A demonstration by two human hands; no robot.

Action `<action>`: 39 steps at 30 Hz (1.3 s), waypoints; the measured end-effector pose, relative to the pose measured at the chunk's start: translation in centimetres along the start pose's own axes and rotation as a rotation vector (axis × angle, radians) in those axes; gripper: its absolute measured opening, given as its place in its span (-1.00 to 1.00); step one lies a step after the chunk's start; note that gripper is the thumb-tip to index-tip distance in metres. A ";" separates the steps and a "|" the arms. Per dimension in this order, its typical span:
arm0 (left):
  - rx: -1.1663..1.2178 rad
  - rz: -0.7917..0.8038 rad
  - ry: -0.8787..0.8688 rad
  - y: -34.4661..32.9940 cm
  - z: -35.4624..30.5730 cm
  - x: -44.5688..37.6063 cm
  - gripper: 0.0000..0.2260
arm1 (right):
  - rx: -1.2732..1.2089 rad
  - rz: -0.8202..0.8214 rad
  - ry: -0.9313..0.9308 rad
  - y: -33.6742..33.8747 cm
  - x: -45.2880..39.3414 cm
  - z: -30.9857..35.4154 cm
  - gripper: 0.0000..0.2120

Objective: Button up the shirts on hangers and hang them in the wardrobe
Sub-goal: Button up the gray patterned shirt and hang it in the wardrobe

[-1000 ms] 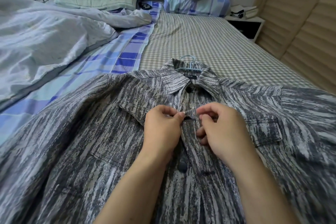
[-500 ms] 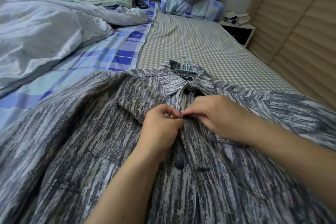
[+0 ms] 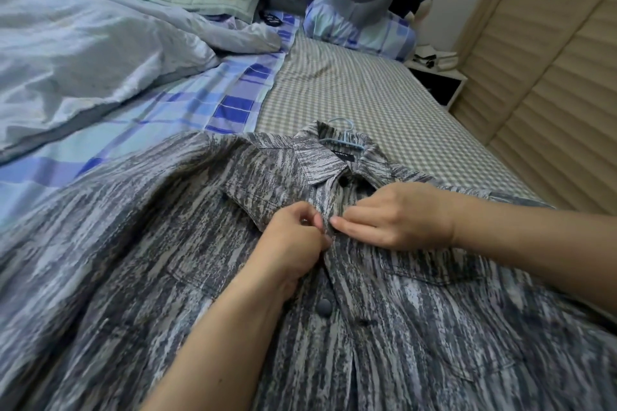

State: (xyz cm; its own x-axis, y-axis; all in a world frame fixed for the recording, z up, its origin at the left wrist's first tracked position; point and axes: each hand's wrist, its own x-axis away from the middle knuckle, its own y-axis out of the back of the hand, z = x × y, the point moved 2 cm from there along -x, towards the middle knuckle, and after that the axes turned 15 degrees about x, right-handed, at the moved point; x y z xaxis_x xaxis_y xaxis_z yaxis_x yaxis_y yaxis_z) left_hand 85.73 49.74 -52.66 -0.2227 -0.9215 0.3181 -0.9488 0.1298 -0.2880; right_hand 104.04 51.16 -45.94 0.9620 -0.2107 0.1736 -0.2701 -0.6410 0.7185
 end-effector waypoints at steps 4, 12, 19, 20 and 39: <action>-0.097 -0.004 -0.076 -0.5 -0.2 0.4 -0.69 | -0.024 -0.002 0.010 -0.5 0.4 0.2 -0.69; -0.173 -0.032 -0.159 -0.8 -0.3 0.8 -0.74 | 0.025 0.018 -0.072 -0.9 -0.4 0.3 -0.79; -0.537 -0.114 -0.335 -1.4 -0.5 1.5 -0.80 | -0.280 0.033 -0.629 0.4 -1.4 2.4 -0.80; -0.635 -0.138 -0.384 -1.6 -0.5 1.9 -0.81 | -0.330 0.040 -0.723 0.3 -1.3 2.8 -0.77; -0.618 -0.226 -0.620 -0.6 -4.0 1.1 -0.77 | -0.696 0.372 -1.134 -5.9 0.7 -3.6 -0.85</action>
State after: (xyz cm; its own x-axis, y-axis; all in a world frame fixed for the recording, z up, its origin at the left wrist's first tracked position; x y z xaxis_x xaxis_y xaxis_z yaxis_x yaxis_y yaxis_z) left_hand 85.11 50.16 -48.51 -0.0255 -0.9576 -0.2869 -0.9463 -0.0694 0.3157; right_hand 106.45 57.48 -47.64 0.1896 -0.9814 0.0310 -0.1029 0.0116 0.9946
